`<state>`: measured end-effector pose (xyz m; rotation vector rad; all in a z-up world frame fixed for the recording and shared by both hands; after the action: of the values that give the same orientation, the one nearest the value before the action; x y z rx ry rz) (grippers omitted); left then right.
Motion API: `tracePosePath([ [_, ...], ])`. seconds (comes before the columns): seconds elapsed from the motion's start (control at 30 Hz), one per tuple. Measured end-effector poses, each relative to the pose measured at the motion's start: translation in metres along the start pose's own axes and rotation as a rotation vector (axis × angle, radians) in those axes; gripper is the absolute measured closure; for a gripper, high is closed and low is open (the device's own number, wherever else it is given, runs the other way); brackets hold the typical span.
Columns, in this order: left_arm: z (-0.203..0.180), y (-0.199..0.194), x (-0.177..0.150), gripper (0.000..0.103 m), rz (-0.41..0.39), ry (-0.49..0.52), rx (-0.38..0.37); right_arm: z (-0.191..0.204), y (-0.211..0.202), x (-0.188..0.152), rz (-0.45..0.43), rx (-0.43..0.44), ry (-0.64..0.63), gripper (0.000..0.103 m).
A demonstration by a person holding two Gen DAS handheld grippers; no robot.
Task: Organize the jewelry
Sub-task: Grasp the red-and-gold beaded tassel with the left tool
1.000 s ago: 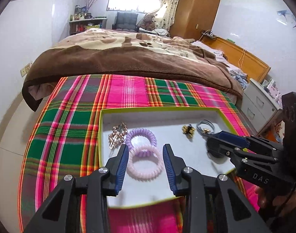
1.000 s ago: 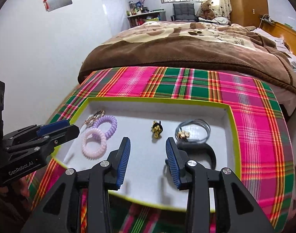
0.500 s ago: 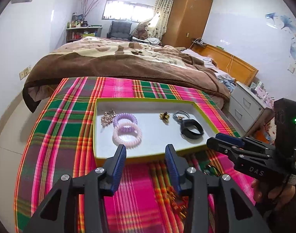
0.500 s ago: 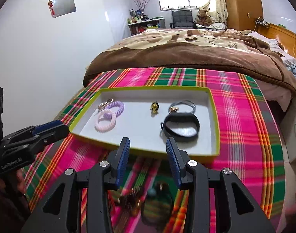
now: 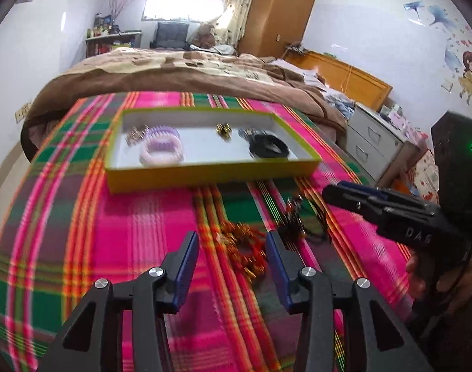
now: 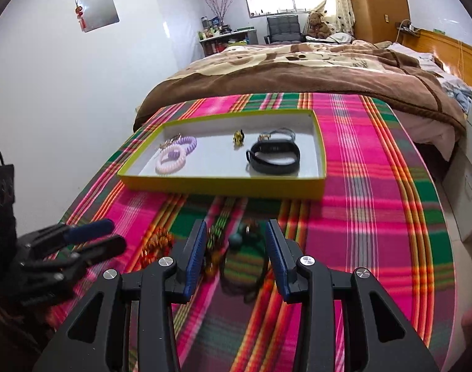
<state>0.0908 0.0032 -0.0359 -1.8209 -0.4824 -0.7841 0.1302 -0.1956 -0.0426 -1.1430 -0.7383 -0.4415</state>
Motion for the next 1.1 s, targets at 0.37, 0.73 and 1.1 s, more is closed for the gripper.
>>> tracePosePath([
  [0.37,-0.013,0.02,-0.01,0.058,0.049,0.033,0.05,-0.007,-0.017,-0.019,-0.019,-0.003,0.034,0.063],
  [0.73,-0.016,0.034,-0.008,0.058,0.082,0.061,0.108,-0.015,-0.024,-0.02,-0.034,-0.009,0.059,0.063],
  [1.1,-0.005,0.031,-0.008,0.083,0.081,0.054,0.135,-0.022,-0.026,-0.022,-0.033,-0.013,0.078,0.063],
])
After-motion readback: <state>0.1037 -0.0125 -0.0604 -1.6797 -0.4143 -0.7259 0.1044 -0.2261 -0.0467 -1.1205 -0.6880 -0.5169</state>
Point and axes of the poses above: each gripper's, at about its wrist camera, not at the fingertips, and y roughly the way its jaws point, z to its left, x to its top, the point moved 2 cm from there along y, roughly the way its jaws point, and after that the axes turned 2 degrees about -z, right-handed, at the moved point
